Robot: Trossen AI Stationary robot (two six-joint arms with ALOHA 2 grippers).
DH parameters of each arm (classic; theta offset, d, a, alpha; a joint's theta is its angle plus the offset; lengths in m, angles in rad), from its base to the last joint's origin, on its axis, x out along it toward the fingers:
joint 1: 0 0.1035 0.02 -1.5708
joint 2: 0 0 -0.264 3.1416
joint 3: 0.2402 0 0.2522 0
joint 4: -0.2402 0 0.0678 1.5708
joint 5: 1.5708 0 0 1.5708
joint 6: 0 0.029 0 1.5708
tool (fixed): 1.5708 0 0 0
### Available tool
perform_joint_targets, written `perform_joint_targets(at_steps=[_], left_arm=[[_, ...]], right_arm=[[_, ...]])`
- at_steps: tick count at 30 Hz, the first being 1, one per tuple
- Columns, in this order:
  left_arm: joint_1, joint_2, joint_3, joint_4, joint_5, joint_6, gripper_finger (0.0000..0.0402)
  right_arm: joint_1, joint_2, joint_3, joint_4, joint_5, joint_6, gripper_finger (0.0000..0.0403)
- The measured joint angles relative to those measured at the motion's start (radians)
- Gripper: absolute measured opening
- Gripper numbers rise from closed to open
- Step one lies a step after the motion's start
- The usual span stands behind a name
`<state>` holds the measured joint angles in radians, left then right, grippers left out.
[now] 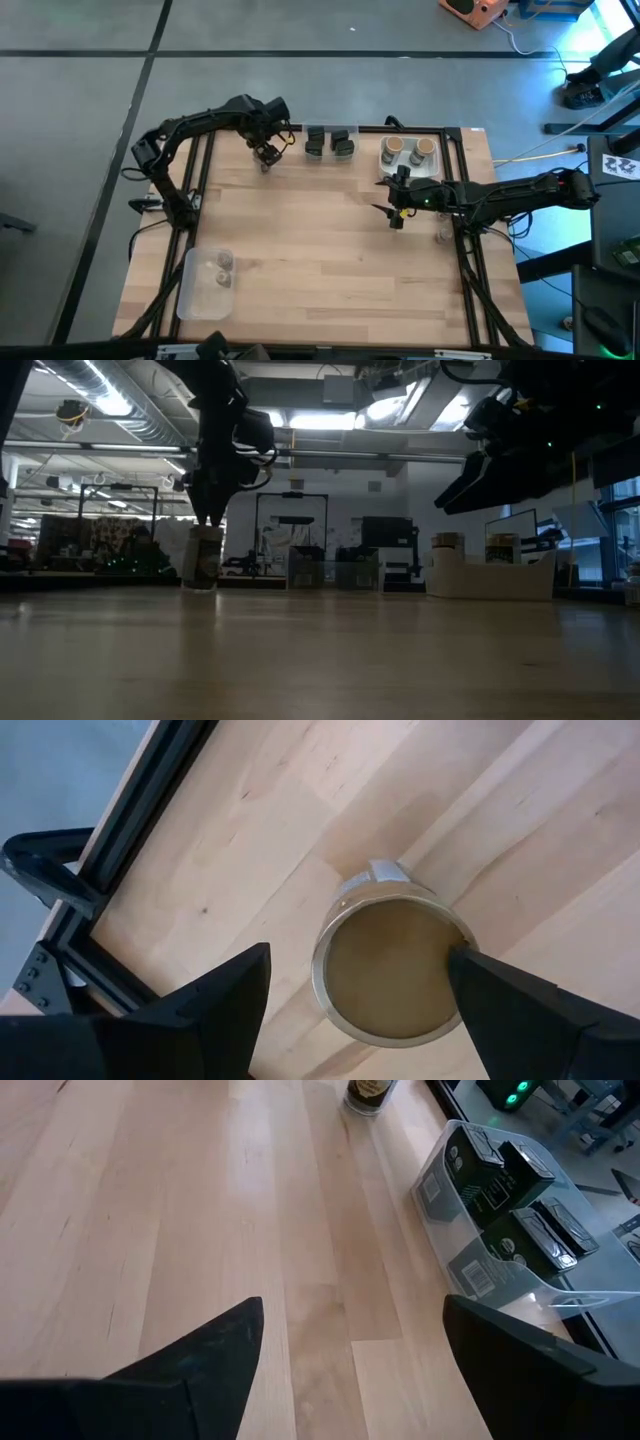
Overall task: Sort spices by type
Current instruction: Put the brown seasoning bottle into the white bin
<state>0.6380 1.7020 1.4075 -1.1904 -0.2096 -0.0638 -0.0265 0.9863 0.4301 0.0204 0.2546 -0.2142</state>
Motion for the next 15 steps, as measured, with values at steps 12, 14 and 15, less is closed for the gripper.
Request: perform_joint_targets(at_steps=[12,14,15], left_arm=[[0.000,0.000,0.001,-0.004,0.040,-0.016,0.0288],[0.000,0.000,0.001,-0.004,0.040,-0.018,0.0288],[0.000,0.000,0.001,-0.004,0.040,-0.018,0.0288]], right_arm=[[0.000,0.000,0.000,0.009,0.004,0.000,0.0308],[0.000,0.000,0.000,0.010,0.004,0.000,0.0308],[0.000,0.000,0.000,0.010,0.004,0.000,0.0308]])
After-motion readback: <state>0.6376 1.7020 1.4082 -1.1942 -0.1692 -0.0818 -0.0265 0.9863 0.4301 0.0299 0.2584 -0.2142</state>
